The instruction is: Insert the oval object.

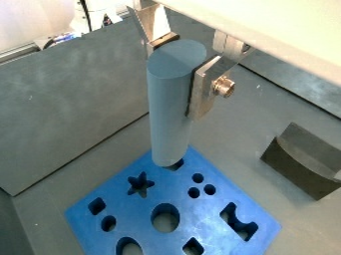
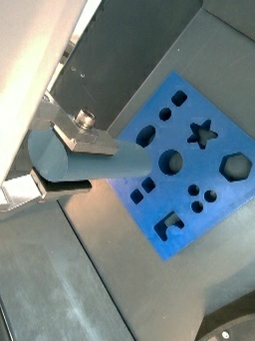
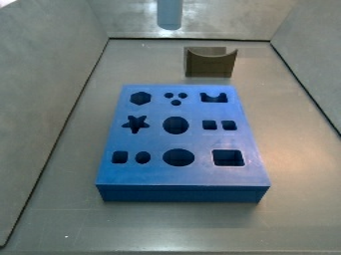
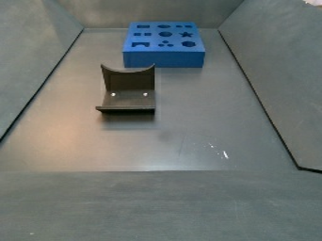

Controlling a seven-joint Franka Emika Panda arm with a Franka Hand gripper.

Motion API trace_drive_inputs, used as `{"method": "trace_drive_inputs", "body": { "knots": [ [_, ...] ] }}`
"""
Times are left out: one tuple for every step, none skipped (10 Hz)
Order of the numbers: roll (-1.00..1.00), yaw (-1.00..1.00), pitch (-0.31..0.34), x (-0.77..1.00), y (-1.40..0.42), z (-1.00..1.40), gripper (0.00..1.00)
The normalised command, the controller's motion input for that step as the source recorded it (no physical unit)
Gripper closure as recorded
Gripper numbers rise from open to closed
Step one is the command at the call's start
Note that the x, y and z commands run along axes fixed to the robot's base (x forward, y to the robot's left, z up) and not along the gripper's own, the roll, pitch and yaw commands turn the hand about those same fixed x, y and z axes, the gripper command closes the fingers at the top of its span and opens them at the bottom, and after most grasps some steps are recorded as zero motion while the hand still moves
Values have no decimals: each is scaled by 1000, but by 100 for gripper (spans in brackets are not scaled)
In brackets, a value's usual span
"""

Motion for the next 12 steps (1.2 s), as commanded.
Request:
{"method": "trace_drive_inputs", "body": {
  "knots": [
    [0, -49, -43, -214, 34, 0, 100],
    [0, -260, -74, -257, -431, -186, 100],
    [0, -837, -123, 0, -366, -306, 100],
    [0, -860, -121, 0, -351, -289, 100],
    [0, -931, -107, 0, -266, -297, 100],
    [0, -946, -89, 0, -249, -320, 100],
    [0, -946, -60, 0, -263, -380, 100],
    [0, -951, -53, 0, -260, -403, 100],
    [11, -954, -40, 0, -257, -437, 100],
    [24, -957, -23, 0, -249, -491, 100],
    [39, -966, 0, 0, -231, -554, 100],
    [40, -969, 0, 0, -223, -569, 100]
  ]
}}
